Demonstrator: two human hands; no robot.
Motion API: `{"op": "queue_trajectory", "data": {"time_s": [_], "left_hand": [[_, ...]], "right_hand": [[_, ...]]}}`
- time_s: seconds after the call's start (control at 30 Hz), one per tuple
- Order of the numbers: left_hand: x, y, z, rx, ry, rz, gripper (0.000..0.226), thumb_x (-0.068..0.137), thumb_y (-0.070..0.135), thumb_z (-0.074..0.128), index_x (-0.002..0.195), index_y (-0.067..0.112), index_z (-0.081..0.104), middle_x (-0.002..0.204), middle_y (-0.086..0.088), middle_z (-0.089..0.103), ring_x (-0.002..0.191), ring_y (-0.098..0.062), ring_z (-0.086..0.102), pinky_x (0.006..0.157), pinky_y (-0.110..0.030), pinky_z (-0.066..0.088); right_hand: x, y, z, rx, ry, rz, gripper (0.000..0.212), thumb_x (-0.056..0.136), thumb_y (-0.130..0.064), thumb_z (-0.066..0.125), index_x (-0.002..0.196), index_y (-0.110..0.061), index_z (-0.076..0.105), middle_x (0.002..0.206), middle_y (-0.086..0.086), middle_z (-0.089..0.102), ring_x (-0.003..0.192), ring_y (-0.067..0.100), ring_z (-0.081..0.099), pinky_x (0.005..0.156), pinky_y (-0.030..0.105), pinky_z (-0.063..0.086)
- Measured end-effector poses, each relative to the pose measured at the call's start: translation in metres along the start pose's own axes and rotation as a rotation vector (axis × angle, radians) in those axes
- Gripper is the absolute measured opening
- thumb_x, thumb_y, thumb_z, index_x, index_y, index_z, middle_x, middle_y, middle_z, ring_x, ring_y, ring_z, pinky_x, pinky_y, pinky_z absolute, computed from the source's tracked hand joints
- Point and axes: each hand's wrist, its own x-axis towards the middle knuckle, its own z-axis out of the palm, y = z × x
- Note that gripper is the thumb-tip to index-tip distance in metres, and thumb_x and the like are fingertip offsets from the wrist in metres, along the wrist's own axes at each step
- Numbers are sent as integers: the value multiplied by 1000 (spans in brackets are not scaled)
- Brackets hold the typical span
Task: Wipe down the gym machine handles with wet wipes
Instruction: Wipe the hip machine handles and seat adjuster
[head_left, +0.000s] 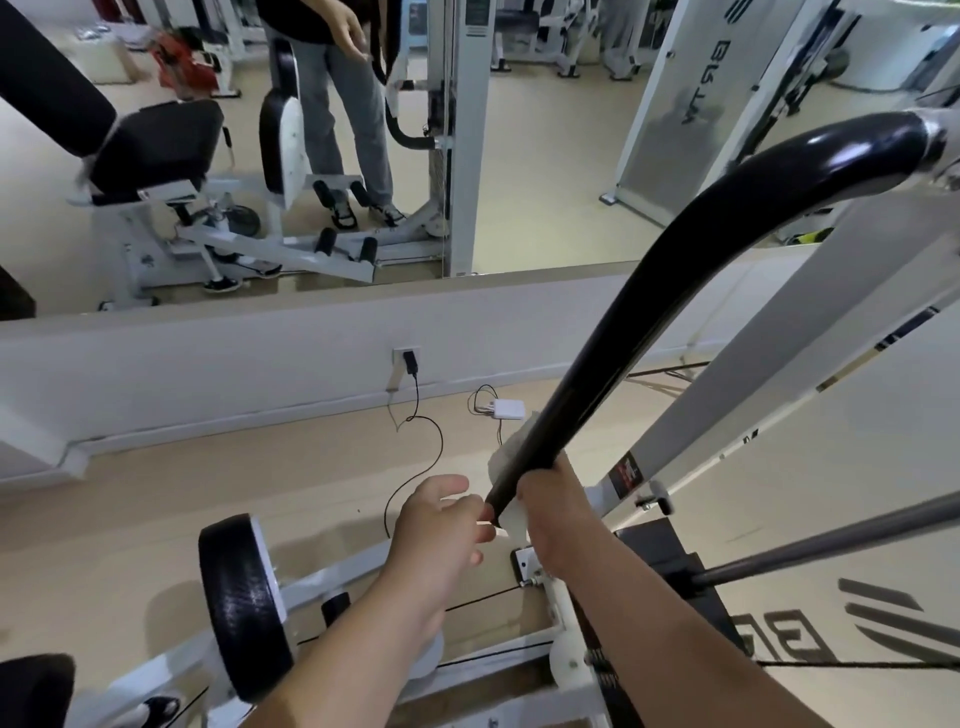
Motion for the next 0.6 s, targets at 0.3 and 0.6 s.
{"op": "queue_trajectory", "data": {"time_s": [0.3, 0.6], "left_hand": [[8, 4, 14, 32, -23, 27, 31, 98, 8, 46, 120, 24, 62, 102, -4, 77, 93, -21, 75, 89, -45, 61], [13, -6, 0, 44, 43, 17, 27, 100, 10, 48, 118, 23, 63, 103, -3, 75, 94, -20, 74, 88, -40, 60]], "right_hand": [[-27, -29, 3, 104, 28, -153, 65, 58, 2, 48, 104, -44, 44, 105, 11, 52, 80, 27, 54, 55, 33, 47], [-23, -29, -8, 115, -21, -121, 75, 46, 0, 51, 121, -7, 47, 109, 23, 57, 92, 23, 53, 75, 35, 47]]}}
